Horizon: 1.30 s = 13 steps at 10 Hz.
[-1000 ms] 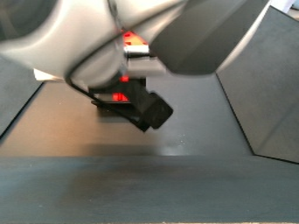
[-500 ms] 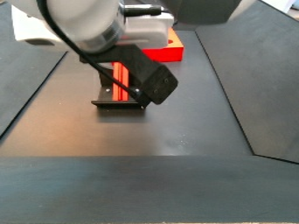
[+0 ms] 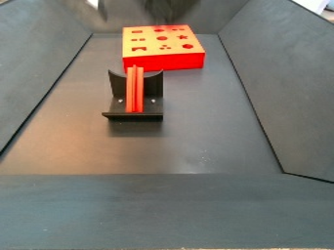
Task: Pick up the star object. Move up. Place the star object on the fixture. Regrasp the star object. Move to above the board. Insert the star object.
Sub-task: Regrasp the star object.
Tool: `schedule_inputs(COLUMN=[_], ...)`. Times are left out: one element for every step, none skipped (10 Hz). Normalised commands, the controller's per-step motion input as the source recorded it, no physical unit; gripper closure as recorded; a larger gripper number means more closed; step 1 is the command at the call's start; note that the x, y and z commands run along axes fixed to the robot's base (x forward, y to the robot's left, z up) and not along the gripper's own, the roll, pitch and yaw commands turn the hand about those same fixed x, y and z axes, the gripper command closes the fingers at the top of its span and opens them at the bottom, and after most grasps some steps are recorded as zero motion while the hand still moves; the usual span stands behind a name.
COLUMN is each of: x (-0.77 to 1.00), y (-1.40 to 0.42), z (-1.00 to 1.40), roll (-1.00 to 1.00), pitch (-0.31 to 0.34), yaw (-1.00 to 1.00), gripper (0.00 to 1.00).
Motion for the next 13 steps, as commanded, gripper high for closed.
schedule_inputs(x=[-0.04,-0.01,-0.02,-0.02,-0.02,-0.03,-0.03,-0.02,-0.02,-0.02,-0.02,-0.01,-0.01], y=[-0.48,-0.29,-0.04,-0.01,-0.04,-0.03,-0.02,-0.02,-0.02,-0.02,-0.02,-0.02,-0.02], z=[0.11,0.02,0.05,0.04,0.01,0.01,0.01,0.0,-0.01,0.0,0.0,0.01,0.01], roll=[1.0,1.0,1.0,1.0,1.0,1.0,1.0,1.0,1.0,1.0,1.0,1.0,1.0], pitch=[0.014,0.013,0.012,0.011,0.006,0.0,-0.005,-0.011,-0.016,-0.019,-0.018,-0.014,-0.01], yaw=[0.01,0.01,0.01,0.01,0.02,0.02,0.02,0.02,0.02,0.02,0.02,0.02,0.02], gripper=[0.0,0.0,0.0,0.0,0.0,0.0,0.0,0.0,0.0,0.0,0.0,0.0,0.0])
